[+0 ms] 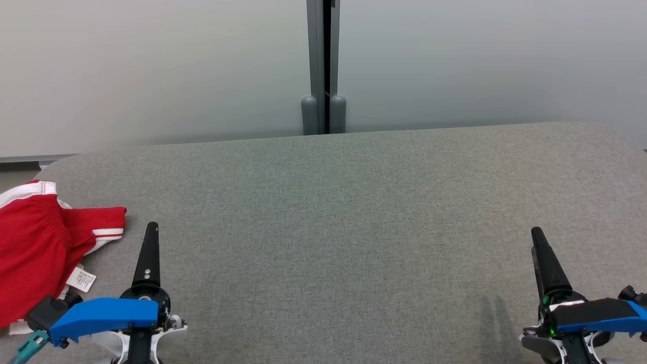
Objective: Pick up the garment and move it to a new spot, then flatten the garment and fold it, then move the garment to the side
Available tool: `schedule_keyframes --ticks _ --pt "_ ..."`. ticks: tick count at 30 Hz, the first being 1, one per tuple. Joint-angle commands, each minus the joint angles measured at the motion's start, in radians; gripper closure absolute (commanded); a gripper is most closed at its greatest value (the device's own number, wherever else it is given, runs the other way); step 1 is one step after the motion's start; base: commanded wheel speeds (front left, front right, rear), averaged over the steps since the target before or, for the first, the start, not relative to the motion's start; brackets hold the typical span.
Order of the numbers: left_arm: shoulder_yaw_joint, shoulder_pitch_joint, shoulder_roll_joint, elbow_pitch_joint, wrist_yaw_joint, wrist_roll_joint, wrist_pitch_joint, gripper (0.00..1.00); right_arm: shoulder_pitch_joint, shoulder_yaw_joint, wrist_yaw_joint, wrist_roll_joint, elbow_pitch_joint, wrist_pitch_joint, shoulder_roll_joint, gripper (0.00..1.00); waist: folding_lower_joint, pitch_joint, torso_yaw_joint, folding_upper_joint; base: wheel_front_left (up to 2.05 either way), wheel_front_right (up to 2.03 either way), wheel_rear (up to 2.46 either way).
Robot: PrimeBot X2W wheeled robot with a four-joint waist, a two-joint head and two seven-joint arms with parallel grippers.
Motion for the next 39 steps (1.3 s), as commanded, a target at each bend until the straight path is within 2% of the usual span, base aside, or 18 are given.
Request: schedule_keyframes --ticks 1,19,39 --pt "-0.006 -0.031 0.01 -0.021 -0.001 0.027 -0.008 0.0 -0.03 0.003 0.001 -0.029 -0.022 -0.007 -0.013 0.0 0.0 0.0 0.0 0.0 0.0 0.0 0.0" --pt "-0.052 -0.025 0.036 -0.006 -0.002 0.363 -0.076 0.0 -0.027 0.031 0.002 -0.447 -0.037 -0.075 -0.029 0.0 0.0 -0.007 -0.002 0.0 0.0 0.0 0.0" --pt "-0.107 -0.033 0.064 0.049 -0.001 0.642 -0.138 0.0 -0.032 0.054 0.002 -0.737 -0.038 -0.116 -0.027 0.0 0.0 -0.012 0.0 0.0 0.0 0.0 0.0"
